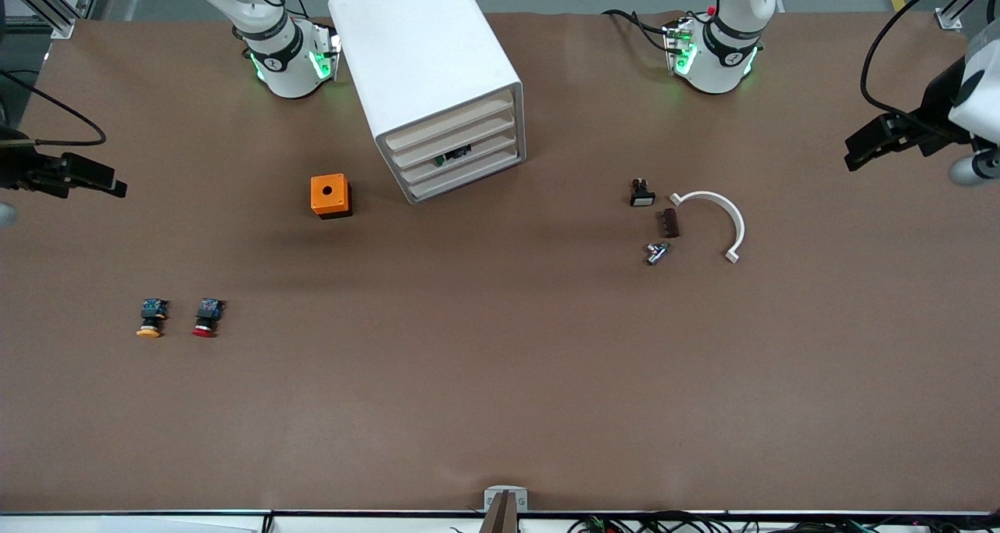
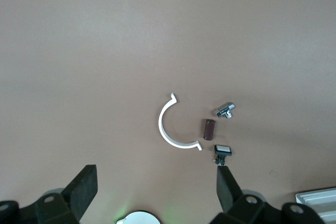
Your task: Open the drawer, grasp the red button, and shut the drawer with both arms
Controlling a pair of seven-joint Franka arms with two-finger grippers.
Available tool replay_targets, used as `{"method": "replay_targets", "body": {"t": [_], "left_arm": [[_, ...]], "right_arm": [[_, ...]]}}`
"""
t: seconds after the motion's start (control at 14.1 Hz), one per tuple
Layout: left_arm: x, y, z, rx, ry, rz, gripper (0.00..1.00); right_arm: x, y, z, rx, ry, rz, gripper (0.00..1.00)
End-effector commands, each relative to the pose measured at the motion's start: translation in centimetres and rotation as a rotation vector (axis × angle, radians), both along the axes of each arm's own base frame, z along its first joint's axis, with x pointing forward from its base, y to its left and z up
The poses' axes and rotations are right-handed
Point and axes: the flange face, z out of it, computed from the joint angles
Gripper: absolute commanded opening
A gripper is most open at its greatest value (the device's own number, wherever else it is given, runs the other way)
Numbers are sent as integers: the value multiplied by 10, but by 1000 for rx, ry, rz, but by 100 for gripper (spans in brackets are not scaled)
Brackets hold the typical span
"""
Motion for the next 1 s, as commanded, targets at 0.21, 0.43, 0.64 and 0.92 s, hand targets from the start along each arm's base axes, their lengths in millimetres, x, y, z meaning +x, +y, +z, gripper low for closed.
{"method": "replay_targets", "body": {"t": [0.21, 0.43, 0.64, 0.92], "left_arm": [[-57, -2, -6, -3, -48, -47, 100], [-55, -9, -9, -2, -46, -70, 100], [-51, -4, -9, -2, -43, -63, 100], [-42, -1, -9, -7, -46, -58, 100]], "right_arm": [[1, -1, 34, -11, 15, -25, 100], [-4, 7, 35, -16, 42, -7, 100], [-9, 53, 42, -76, 56, -47, 100], [-25, 51, 57, -69, 31, -40, 100]]}}
